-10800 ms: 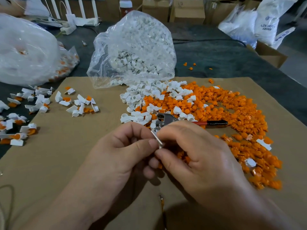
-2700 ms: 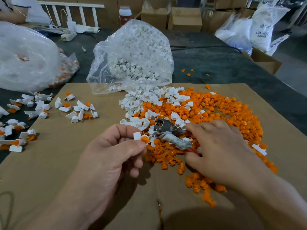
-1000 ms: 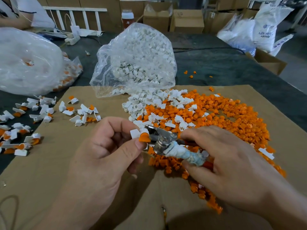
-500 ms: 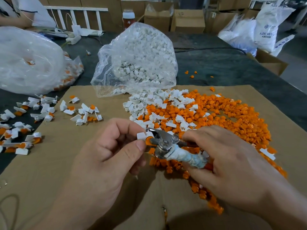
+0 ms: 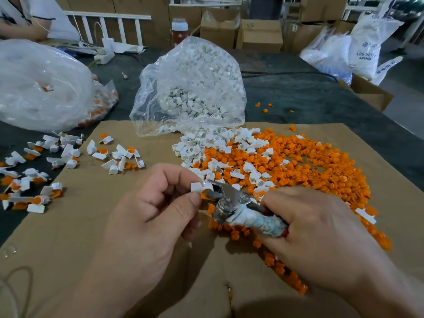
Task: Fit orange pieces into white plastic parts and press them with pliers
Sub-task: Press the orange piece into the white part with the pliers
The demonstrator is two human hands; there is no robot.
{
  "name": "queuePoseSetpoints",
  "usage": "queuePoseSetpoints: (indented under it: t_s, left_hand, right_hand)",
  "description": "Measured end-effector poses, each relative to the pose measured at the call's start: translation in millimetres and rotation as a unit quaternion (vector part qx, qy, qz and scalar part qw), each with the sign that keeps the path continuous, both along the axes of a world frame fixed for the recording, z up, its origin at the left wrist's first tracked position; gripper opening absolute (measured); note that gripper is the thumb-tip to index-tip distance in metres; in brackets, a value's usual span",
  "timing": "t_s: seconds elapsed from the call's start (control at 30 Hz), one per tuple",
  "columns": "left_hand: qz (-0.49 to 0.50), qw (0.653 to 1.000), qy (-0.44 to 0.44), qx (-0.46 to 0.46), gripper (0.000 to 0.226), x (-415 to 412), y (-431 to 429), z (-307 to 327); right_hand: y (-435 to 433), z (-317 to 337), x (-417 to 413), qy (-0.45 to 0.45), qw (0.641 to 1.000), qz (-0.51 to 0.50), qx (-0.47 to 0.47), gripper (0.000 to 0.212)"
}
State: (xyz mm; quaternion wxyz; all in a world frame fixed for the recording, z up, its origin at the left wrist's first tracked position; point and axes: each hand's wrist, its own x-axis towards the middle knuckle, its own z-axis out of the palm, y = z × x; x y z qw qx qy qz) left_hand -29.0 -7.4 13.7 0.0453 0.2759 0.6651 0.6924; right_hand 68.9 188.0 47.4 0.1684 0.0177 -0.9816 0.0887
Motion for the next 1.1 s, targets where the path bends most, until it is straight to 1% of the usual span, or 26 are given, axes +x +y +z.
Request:
queuePoseSetpoints:
  t_s: [0.1,0.17,0.23,0.3,0.37,0.47,0.57,0.63,0.73,0.83,0.9,1.0,1.03,1.07,1.1]
  left_hand:
    - [0.017,1.000,-0.003,0.003,0.013,1.0,0.4,1.7]
    - [0.041,0.999,-0.019,0.002,0.012,1.2,0.7,2.8]
    - [0.074,0.996,-0.046,-0.010,0.009,-1.7,0.6,3.6]
    - [0.083,0.992,-0.089,-0.036,0.020,-3.9,1.3,2.2]
    - [0.060,0.984,-0.150,-0.069,0.031,-1.6,4.8,2.8]
    - [0.031,0.977,-0.187,-0.098,0.032,4.9,11.0,0.8]
    - [0.028,0.974,-0.200,-0.099,0.033,8.0,14.7,0.9]
    - [0.023,0.973,-0.209,-0.092,0.034,9.4,15.6,2.7]
    - [0.019,0.972,-0.215,-0.089,0.035,10.4,16.0,1.0]
    - [0.006,0.973,-0.210,-0.091,0.031,13.3,18.2,-0.6]
    - [-0.003,0.978,-0.189,-0.086,0.026,16.7,19.0,-0.8]
    - [-0.017,0.989,-0.122,-0.080,0.019,21.6,17.3,0.1]
    - [-0.019,0.991,-0.104,-0.077,0.013,22.7,16.2,-0.2]
    - [-0.024,0.992,-0.099,-0.069,0.006,23.4,15.5,0.0]
    - [-0.032,0.992,-0.101,-0.061,0.009,23.5,14.9,0.0]
  right_hand:
    - [-0.9,-3.2,-0.7,0.008,1.000,-0.003,-0.020,0.030]
    - [1.8,-6.0,-1.0,-0.001,0.999,-0.005,-0.037,0.036]
    - [7.2,-8.1,-2.6,0.002,1.000,-0.023,-0.007,0.050]
    - [15.0,-11.4,-5.8,0.006,0.998,-0.057,0.028,0.062]
    - [21.3,-14.2,-9.1,0.002,0.995,-0.091,0.050,0.069]
    - [22.6,-17.1,-13.1,-0.023,0.990,-0.109,0.090,0.072]
    - [21.2,-19.7,-15.8,-0.054,0.989,-0.105,0.091,0.069]
    - [21.7,-19.8,-15.9,-0.053,0.991,-0.100,0.073,0.067]
    - [17.5,-16.4,-13.2,0.007,0.998,-0.062,0.026,0.055]
    - [1.6,-13.1,-12.5,0.064,0.997,0.020,-0.026,0.034]
    - [-7.2,-14.2,-13.6,0.064,0.996,0.064,-0.019,0.024]
    - [-9.5,-13.8,-12.6,0.060,0.995,0.071,-0.027,0.024]
    - [-9.4,-13.4,-11.8,0.058,0.995,0.070,-0.033,0.025]
    - [-9.6,-13.3,-10.6,0.055,0.995,0.069,-0.038,0.025]
    - [-10.1,-13.5,-9.6,0.053,0.995,0.069,-0.041,0.025]
